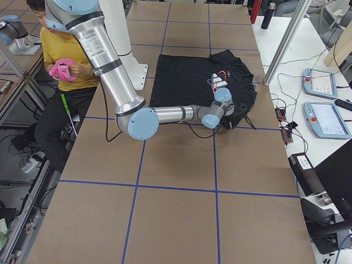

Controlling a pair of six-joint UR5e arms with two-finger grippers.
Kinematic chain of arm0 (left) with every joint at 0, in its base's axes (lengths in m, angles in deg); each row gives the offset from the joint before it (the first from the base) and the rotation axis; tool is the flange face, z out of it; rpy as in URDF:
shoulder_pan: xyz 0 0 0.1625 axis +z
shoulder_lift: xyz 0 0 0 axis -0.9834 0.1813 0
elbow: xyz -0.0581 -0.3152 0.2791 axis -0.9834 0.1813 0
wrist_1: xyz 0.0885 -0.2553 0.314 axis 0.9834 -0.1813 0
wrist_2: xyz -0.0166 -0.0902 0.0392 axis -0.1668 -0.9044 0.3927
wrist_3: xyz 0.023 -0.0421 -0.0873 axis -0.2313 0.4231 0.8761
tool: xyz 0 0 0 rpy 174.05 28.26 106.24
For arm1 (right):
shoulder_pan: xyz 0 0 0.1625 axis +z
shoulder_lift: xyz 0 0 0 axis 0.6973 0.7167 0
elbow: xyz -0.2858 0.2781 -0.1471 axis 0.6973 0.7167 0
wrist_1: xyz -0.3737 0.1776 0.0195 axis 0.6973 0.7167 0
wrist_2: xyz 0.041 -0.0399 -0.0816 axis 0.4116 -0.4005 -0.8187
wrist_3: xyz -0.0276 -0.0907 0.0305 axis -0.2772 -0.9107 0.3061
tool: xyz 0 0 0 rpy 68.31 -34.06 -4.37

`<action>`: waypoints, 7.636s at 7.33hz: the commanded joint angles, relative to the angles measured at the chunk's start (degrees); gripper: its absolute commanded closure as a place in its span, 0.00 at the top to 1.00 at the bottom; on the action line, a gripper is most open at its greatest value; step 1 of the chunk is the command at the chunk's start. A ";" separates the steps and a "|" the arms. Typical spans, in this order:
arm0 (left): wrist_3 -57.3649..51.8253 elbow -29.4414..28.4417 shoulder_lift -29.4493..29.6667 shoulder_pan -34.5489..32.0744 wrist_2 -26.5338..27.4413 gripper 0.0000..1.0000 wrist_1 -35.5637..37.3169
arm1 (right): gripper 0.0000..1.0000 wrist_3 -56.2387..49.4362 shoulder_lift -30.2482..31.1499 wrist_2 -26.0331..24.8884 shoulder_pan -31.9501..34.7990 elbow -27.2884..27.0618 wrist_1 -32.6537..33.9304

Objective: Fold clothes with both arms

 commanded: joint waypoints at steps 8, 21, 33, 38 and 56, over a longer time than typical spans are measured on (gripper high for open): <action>0.18 0.00 -0.27 0.00 0.00 1.00 0.00 | 0.00 12.47 -12.21 -4.11 -3.50 -4.34 12.66; 26.20 -0.79 9.11 11.29 11.12 1.00 -0.09 | 1.00 3.34 -13.45 2.65 -0.39 -8.95 27.47; 52.73 -34.80 19.94 33.13 49.13 0.81 -23.91 | 1.00 -30.13 23.70 20.82 24.60 -31.32 27.29; 52.65 -36.65 21.18 33.13 49.13 0.65 -23.91 | 1.00 -30.13 23.96 20.64 24.60 -31.32 27.12; 69.08 -26.96 36.89 41.22 48.16 0.00 -0.79 | 1.00 -30.04 24.05 20.29 24.60 -31.14 27.03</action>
